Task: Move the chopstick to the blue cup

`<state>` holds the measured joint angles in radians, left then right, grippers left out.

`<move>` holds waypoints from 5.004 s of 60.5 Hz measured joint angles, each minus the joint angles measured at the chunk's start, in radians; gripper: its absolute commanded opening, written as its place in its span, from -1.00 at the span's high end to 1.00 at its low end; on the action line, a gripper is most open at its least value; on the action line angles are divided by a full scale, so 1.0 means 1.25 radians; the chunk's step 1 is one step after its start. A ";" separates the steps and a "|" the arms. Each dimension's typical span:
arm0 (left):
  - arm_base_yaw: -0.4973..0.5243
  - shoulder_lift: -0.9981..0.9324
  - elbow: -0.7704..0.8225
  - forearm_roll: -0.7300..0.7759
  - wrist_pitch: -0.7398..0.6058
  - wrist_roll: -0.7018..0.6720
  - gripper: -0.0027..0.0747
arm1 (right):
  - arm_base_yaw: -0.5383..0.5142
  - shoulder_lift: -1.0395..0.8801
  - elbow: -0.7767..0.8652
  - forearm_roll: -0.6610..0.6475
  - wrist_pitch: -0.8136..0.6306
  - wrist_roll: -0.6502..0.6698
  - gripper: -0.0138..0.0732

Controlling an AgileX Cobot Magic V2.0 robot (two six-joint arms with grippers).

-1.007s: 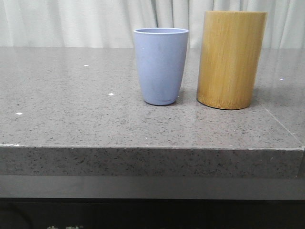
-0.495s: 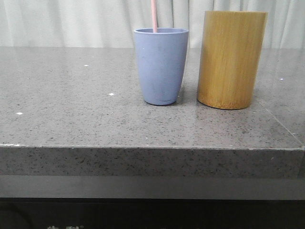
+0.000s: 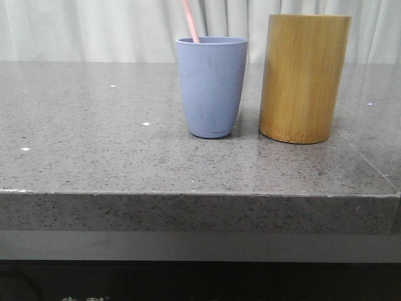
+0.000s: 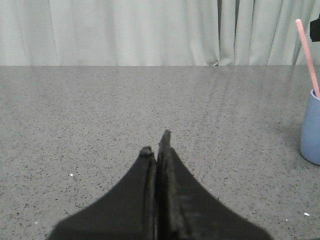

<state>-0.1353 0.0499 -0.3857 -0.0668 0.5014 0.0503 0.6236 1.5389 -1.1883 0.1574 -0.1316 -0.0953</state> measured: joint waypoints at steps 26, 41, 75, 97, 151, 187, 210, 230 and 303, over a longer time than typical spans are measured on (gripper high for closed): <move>0.000 0.000 0.000 0.000 0.000 0.000 0.98 | -0.099 -0.100 -0.260 0.000 0.486 0.000 0.66; 0.000 0.000 0.000 0.000 0.000 0.000 0.98 | -0.234 -0.152 -0.312 -0.003 0.755 0.000 0.88; 0.000 0.000 0.000 0.000 0.000 0.000 0.98 | -0.411 -0.561 0.074 -0.011 0.767 0.000 0.88; 0.000 0.000 0.000 0.000 0.000 0.000 0.98 | -0.411 -0.998 0.546 0.023 0.554 0.000 0.88; 0.000 0.000 0.000 0.000 0.000 0.000 0.98 | -0.411 -1.170 0.677 0.025 0.494 0.000 0.88; 0.031 -0.044 0.087 0.000 -0.016 0.000 0.98 | -0.411 -1.170 0.677 0.025 0.494 0.000 0.88; 0.082 -0.044 0.284 -0.002 -0.136 0.000 0.98 | -0.411 -1.172 0.677 0.027 0.492 0.000 0.88; 0.082 -0.044 0.310 -0.002 -0.251 0.000 0.98 | -0.411 -1.172 0.677 0.027 0.492 0.000 0.88; 0.082 -0.044 0.310 -0.002 -0.252 0.000 0.98 | -0.414 -1.198 0.819 0.019 0.329 0.000 0.88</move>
<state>-0.0332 -0.0045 0.0019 -0.0690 0.1858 0.0503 0.1065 0.0411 -0.1640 0.1807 0.2799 -0.0953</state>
